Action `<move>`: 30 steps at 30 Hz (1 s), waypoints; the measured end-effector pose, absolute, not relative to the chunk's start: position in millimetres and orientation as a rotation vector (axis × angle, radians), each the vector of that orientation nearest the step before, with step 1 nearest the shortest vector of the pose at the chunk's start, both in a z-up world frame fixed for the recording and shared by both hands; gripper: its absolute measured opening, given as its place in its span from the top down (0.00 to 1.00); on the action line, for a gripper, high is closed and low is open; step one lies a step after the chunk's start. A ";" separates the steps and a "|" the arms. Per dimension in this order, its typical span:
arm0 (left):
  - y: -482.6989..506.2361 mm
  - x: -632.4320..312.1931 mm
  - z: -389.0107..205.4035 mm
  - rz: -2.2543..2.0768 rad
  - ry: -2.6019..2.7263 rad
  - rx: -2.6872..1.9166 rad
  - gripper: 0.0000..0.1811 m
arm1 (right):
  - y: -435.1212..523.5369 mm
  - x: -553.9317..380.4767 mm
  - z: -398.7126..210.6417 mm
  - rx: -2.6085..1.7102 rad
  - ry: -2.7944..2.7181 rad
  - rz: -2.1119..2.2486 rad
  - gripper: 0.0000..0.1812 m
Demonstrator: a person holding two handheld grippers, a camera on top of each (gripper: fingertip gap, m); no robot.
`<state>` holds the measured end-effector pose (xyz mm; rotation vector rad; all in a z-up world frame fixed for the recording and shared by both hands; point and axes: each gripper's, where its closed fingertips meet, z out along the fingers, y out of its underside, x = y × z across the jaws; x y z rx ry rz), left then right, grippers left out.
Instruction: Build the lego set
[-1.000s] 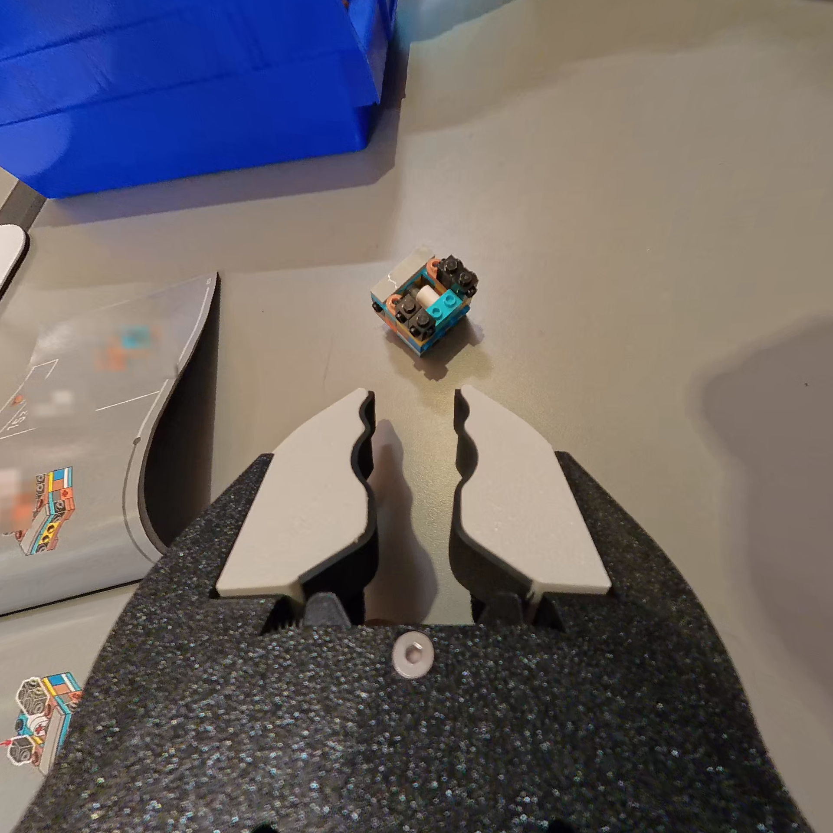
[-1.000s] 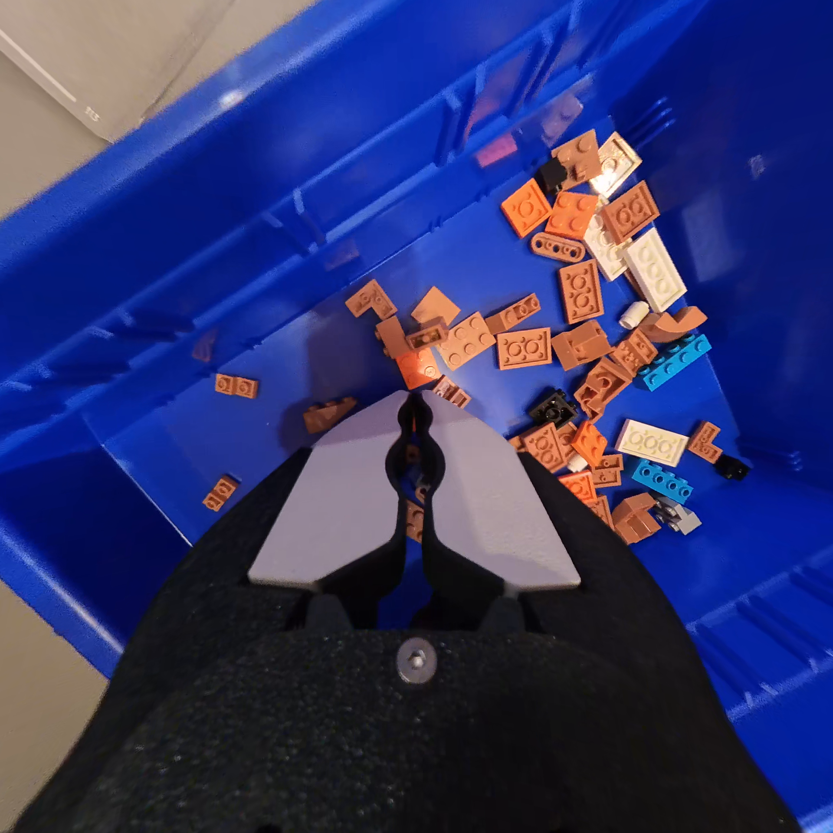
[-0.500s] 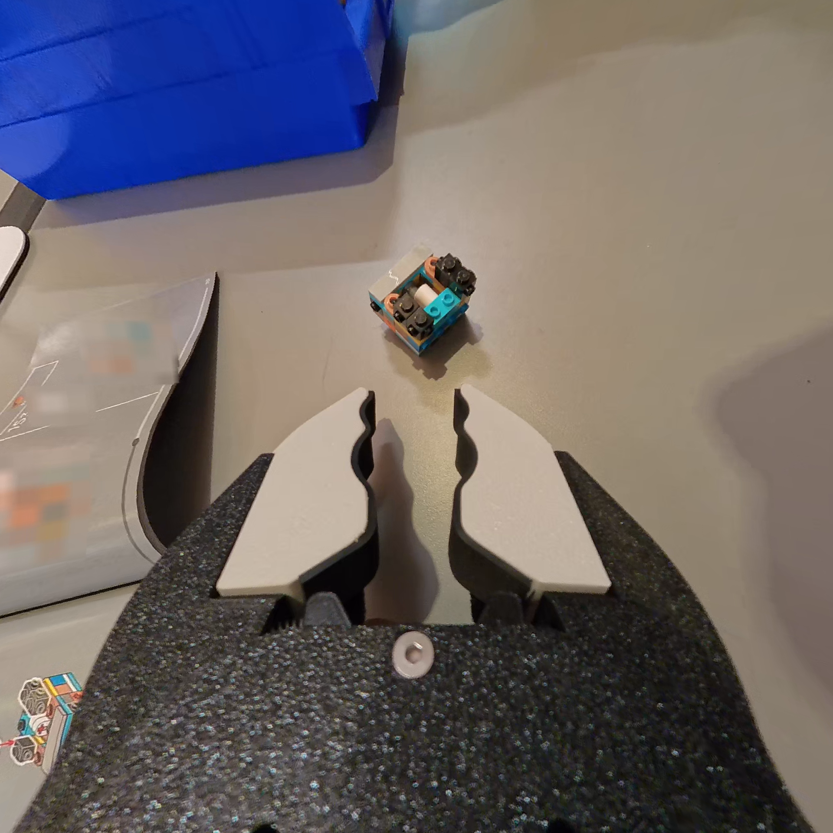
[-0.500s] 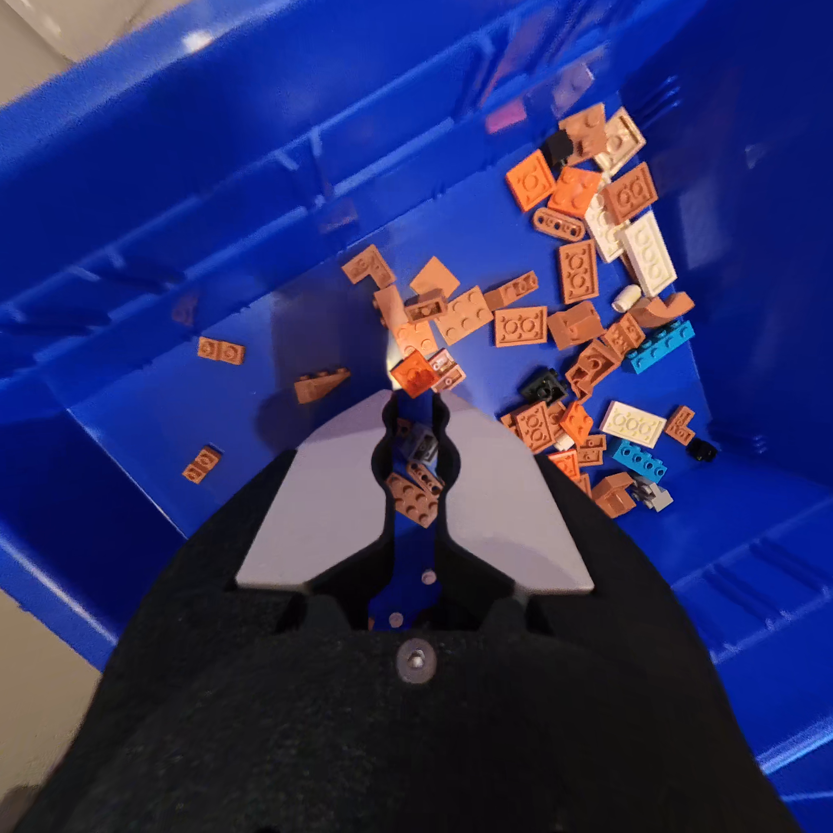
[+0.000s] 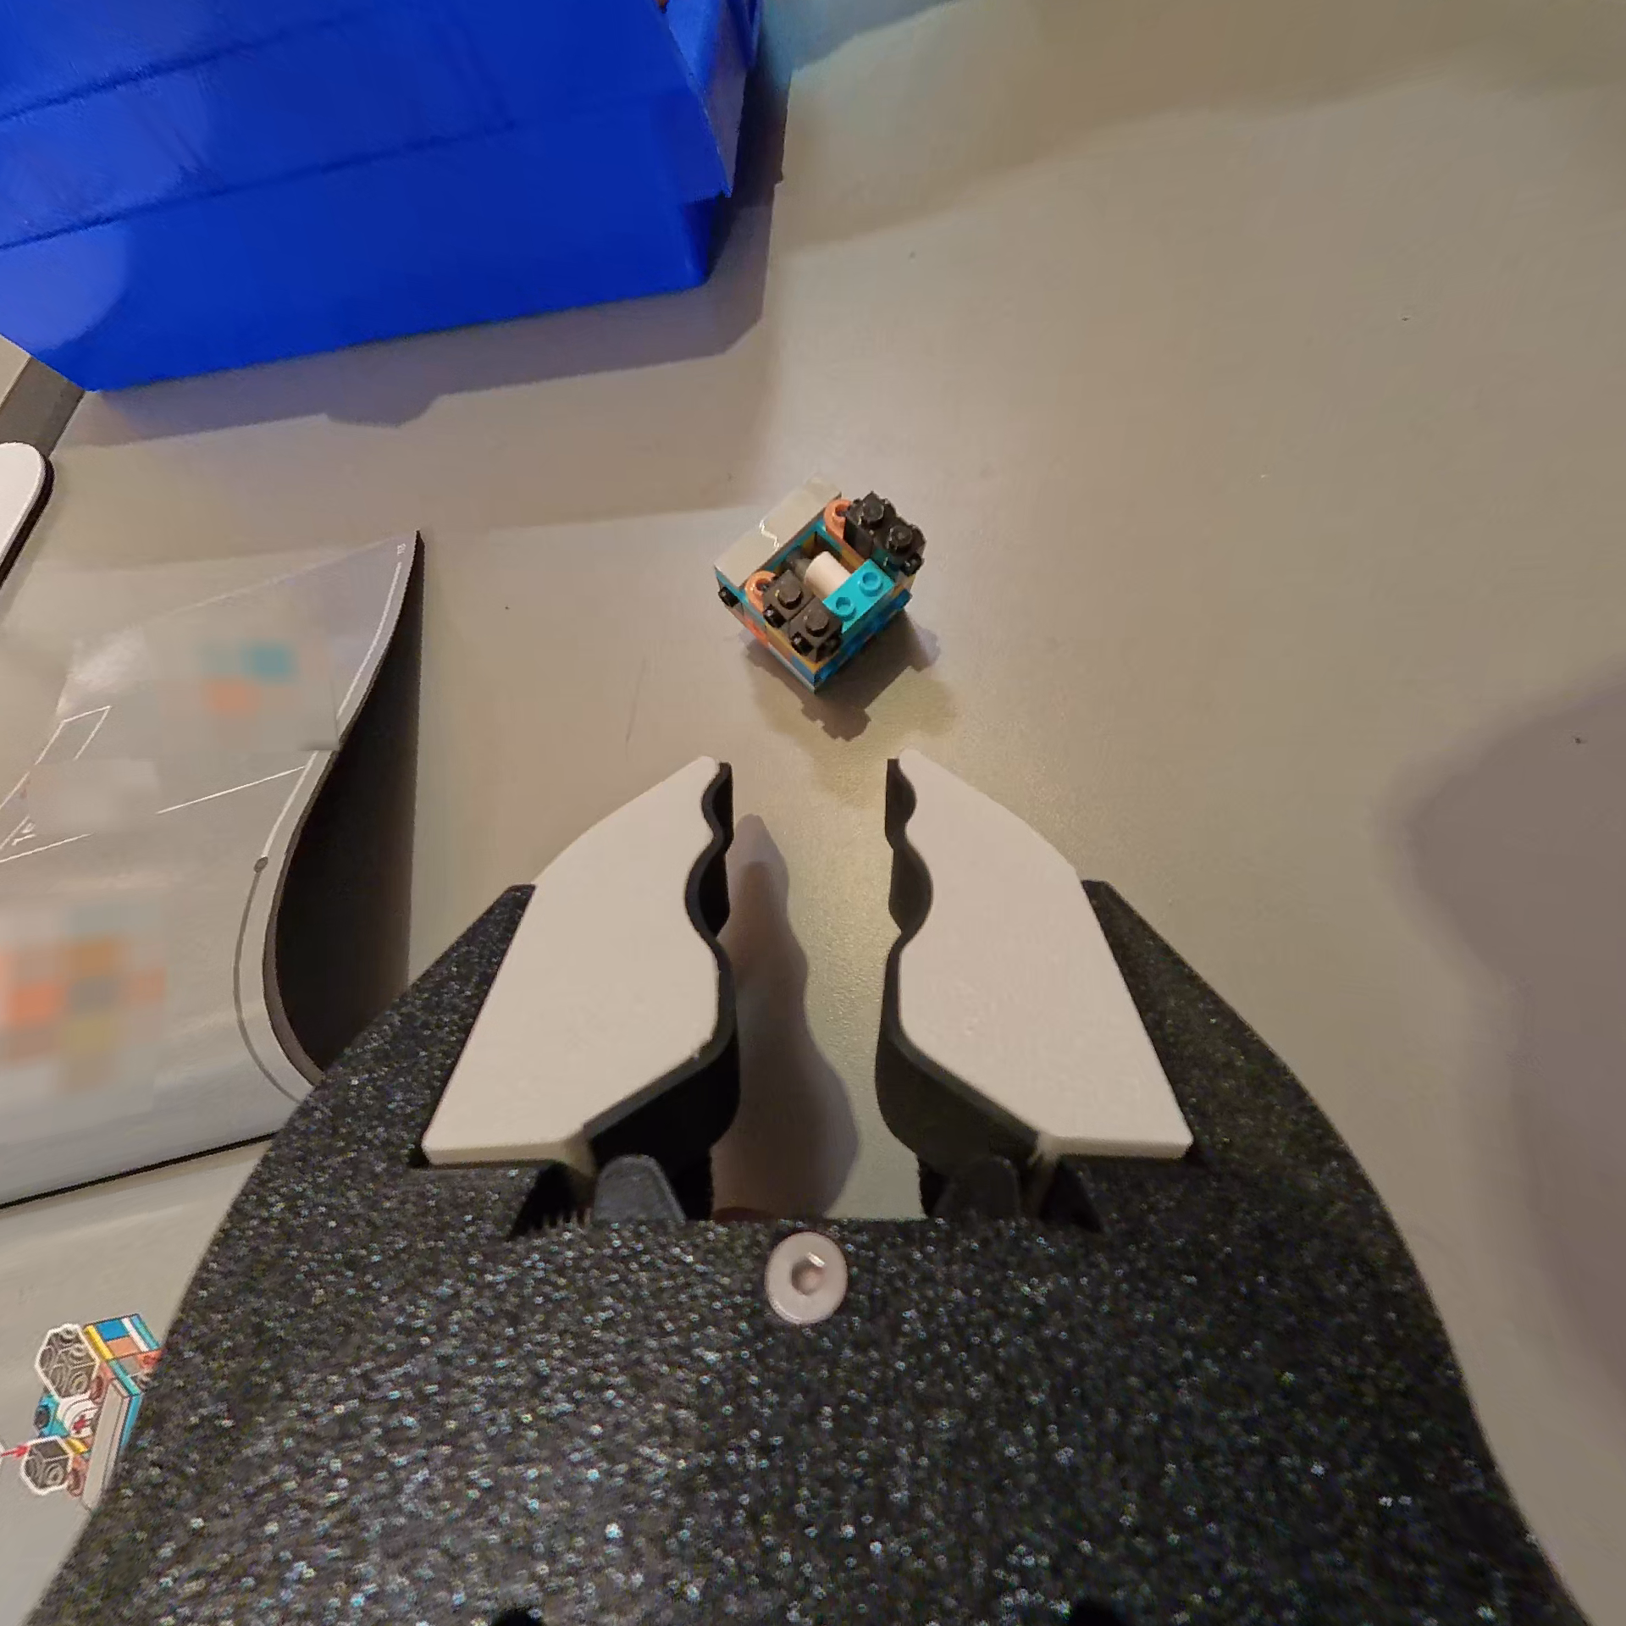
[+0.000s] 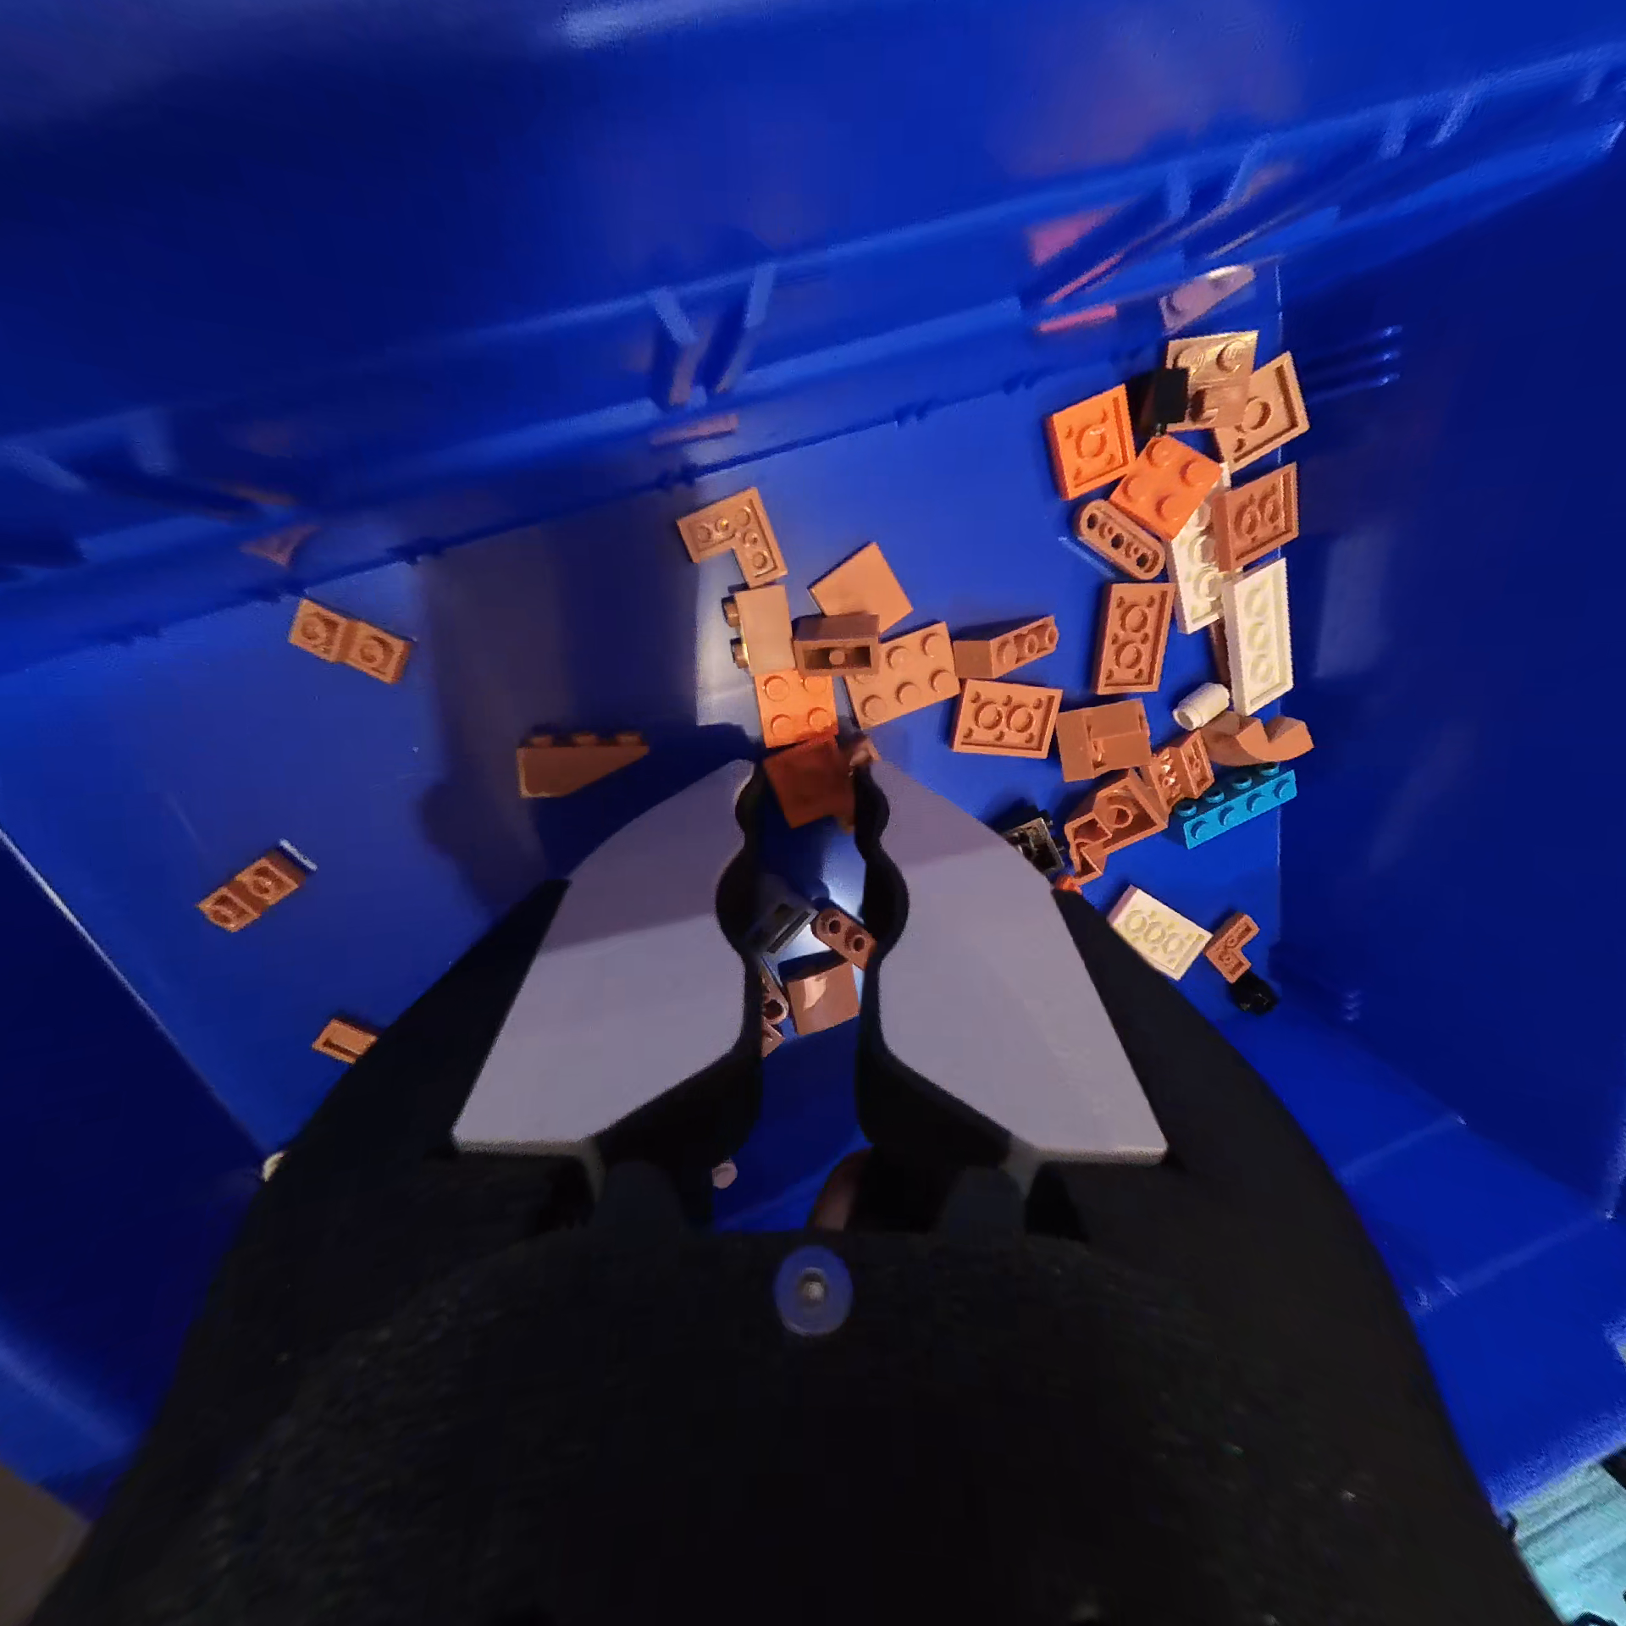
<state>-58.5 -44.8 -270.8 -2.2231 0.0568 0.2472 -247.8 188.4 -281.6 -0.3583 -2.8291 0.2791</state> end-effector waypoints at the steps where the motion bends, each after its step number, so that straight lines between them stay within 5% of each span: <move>1: -44.8 -58.4 -270.8 0.247 0.057 -2.223 0.82 | 188.4 -247.7 -281.7 -0.365 -2.830 0.277 0.90; 11: -44.8 -58.7 -270.8 0.247 0.054 -2.222 0.82 | 186.5 -239.2 -264.4 -0.407 -2.811 0.341 0.90; 21: -45.5 -62.7 -266.5 0.224 0.003 -2.196 0.82 | 103.8 -106.8 -147.9 -0.242 -2.743 0.915 0.90; 30: -45.6 -64.4 -266.0 0.240 -0.007 -2.194 0.82 | 25.3 -10.5 -257.5 -0.172 -2.962 0.830 0.90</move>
